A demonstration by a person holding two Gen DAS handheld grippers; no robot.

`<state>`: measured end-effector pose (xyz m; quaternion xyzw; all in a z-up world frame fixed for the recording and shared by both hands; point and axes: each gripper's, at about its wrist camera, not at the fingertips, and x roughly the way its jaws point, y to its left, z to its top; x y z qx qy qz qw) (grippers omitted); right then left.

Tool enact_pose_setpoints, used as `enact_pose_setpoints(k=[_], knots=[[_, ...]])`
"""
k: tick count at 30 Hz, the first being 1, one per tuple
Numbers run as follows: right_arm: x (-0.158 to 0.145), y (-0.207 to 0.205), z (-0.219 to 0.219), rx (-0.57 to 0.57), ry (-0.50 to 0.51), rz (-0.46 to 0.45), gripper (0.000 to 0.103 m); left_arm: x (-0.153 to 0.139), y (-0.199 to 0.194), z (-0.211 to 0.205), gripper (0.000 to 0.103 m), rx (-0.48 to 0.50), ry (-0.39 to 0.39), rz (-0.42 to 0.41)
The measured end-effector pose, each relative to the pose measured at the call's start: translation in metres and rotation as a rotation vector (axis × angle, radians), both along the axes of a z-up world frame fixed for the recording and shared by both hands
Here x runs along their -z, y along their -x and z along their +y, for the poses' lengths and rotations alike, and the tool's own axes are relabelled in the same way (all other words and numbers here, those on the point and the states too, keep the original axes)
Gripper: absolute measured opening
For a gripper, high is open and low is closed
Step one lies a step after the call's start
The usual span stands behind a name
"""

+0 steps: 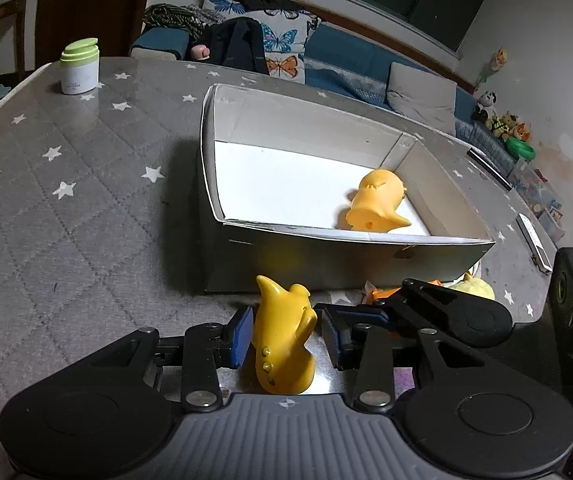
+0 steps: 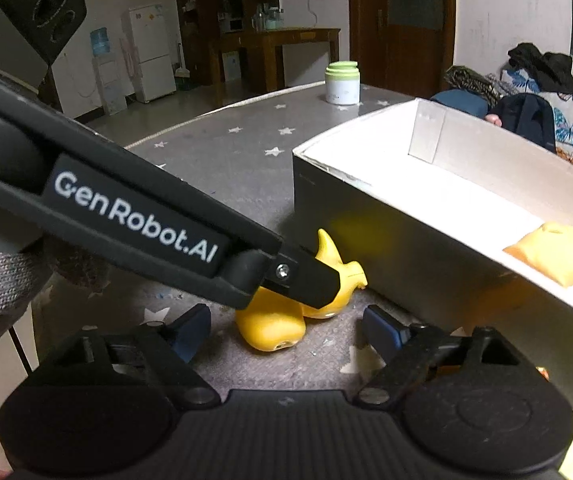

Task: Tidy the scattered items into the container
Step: 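Close the left gripper on the small duck while the right gripper grips it too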

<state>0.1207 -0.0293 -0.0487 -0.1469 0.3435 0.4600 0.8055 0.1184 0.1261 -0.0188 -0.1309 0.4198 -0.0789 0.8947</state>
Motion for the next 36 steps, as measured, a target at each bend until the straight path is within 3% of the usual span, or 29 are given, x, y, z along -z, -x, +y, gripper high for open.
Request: enact_pose_setpoints(k=[6,15,26,36], knots=[[0.001,0.000,0.002,-0.003,-0.006,-0.002,0.079,0.004,-0.008,0.002,0.040,0.002,0.009,0.023],[0.001,0.001,0.005,0.015,0.002,-0.035,0.061,0.008,-0.013,0.003,0.038,-0.007,0.026,0.037],[-0.014,0.011,-0.003,0.012,-0.030,-0.049,0.061,-0.015,0.005,-0.005,0.030,-0.016,-0.002,-0.001],[-0.056,0.014,-0.025,0.051,-0.106,-0.131,0.061,-0.062,0.009,-0.024,0.030,0.008,-0.014,-0.114]])
